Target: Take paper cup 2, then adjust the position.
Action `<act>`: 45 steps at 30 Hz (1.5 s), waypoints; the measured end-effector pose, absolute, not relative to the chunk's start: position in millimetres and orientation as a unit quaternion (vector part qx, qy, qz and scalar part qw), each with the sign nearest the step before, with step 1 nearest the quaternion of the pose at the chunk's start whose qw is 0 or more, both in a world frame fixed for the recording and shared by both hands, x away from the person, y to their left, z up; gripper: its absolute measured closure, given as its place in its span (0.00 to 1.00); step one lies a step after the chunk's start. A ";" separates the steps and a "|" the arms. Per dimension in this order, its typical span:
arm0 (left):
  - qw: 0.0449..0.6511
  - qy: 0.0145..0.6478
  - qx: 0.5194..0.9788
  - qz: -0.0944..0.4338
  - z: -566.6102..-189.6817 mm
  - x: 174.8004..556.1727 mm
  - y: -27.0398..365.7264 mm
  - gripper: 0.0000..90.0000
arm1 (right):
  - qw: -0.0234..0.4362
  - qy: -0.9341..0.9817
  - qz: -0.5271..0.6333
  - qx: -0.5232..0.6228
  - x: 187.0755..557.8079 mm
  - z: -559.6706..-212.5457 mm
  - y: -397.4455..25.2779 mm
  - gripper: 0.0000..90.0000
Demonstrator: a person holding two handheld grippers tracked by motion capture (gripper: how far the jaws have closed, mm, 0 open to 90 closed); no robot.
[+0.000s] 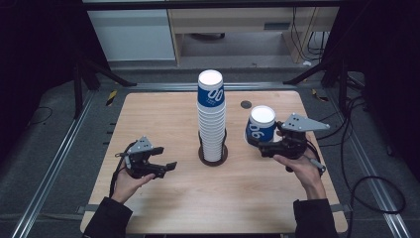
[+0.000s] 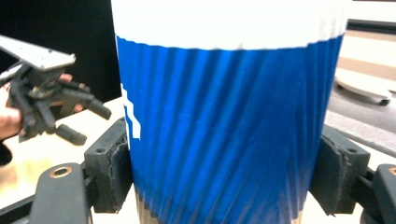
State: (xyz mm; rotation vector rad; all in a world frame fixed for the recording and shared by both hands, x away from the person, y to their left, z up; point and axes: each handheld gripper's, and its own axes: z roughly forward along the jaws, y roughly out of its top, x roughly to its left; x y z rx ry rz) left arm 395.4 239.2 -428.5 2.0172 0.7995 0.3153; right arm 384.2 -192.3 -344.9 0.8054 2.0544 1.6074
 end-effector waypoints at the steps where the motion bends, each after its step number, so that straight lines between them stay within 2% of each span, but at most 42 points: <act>1: 0.456 0.324 0.819 0.128 -428.1 395.3 239.3 0.20 | 0.199 0.739 0.577 0.285 383.5 -347.9 -191.5 0.24; 10: 0.452 0.315 0.826 0.118 -428.4 394.6 236.6 0.21 | 0.166 0.768 0.566 0.249 380.1 -368.1 -180.6 0.23; 45: 0.438 0.235 0.864 0.081 -416.9 376.2 209.8 0.21 | 0.107 0.857 0.486 0.132 377.5 -408.7 -132.7 0.23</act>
